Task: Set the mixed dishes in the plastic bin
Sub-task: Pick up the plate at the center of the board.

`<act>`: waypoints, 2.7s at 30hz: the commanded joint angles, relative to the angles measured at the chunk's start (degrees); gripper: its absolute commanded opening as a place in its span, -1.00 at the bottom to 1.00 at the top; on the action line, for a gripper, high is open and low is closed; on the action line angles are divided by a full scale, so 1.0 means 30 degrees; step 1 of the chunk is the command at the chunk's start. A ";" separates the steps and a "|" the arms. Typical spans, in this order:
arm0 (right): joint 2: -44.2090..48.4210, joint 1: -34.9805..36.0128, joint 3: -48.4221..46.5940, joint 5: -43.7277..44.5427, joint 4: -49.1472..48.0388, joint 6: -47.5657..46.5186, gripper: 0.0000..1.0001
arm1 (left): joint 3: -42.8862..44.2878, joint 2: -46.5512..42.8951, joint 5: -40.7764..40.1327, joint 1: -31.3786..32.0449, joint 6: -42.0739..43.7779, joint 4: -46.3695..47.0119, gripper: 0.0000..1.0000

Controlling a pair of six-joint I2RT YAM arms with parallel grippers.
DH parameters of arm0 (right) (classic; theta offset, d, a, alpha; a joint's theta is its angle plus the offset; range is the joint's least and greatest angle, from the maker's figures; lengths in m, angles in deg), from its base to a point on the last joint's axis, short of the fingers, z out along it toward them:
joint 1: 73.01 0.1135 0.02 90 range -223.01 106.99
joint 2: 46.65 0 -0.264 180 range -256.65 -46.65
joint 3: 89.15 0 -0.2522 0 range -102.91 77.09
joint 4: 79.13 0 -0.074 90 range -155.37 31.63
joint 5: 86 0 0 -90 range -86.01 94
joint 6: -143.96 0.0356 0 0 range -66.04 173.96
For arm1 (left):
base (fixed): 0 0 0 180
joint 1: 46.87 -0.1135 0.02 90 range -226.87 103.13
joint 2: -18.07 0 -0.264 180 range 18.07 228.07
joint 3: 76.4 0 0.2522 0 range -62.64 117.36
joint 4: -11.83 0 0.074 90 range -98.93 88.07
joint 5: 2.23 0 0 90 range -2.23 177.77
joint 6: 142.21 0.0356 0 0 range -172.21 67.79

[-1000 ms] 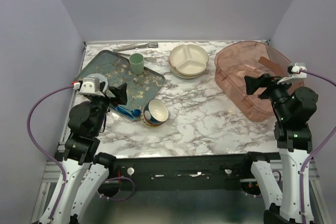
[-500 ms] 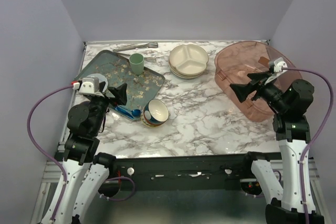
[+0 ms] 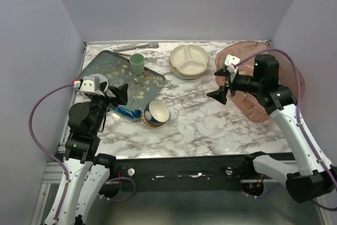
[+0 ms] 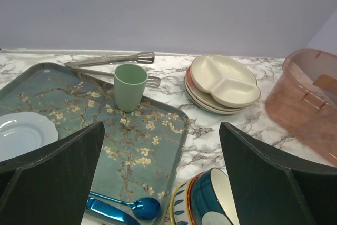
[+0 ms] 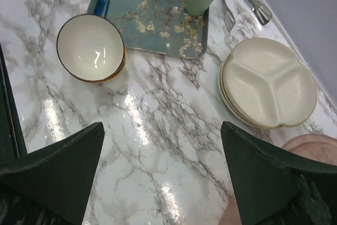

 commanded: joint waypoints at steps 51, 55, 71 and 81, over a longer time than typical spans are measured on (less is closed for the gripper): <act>-2.2183 0.7526 -1.2872 1.8347 -0.0952 -0.5974 -0.06 | 0.0089 -0.0154 0.1084 -0.0708 0.0042 0.0178 0.97; -2.2447 0.7321 -1.3019 1.8611 -0.0952 -0.5798 -0.26 | 0.0089 -0.0183 0.1084 -0.0708 0.0042 0.0149 0.97; -2.2214 0.7262 -1.2932 1.8319 -0.0835 -0.5534 -0.98 | 0.0059 -0.0154 0.1113 -0.0708 0.0042 0.0208 0.97; -1.8085 0.7115 -1.1614 1.6972 -0.0835 -0.7202 -0.99 | 0.0001 0.0022 0.1376 -0.0708 -0.0251 0.0325 0.97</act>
